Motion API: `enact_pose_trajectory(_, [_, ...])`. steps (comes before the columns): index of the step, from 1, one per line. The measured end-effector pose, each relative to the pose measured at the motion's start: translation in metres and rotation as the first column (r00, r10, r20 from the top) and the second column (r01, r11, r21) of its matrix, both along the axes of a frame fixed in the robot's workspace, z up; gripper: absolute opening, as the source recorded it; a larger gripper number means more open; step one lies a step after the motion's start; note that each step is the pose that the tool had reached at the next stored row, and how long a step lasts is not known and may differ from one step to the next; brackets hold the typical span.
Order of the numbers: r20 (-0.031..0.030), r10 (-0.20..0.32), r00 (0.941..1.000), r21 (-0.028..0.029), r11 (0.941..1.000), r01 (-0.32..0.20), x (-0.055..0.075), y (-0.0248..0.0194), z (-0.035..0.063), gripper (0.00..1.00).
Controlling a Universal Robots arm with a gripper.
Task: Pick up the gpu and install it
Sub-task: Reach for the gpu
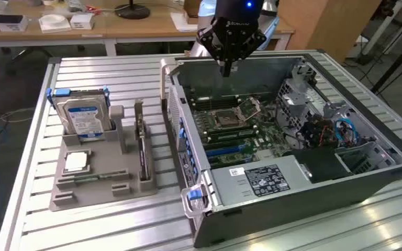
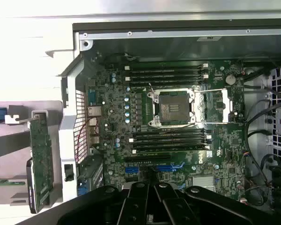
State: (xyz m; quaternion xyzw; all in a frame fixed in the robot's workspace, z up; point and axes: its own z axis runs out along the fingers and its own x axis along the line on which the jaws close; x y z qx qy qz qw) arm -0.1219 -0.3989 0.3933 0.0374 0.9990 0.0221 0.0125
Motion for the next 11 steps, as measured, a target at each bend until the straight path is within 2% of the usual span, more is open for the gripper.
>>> enact_pose_trajectory(11, [0.0,0.0,1.0,0.0,1.0,0.0,-0.0001,0.0,0.0,0.11])
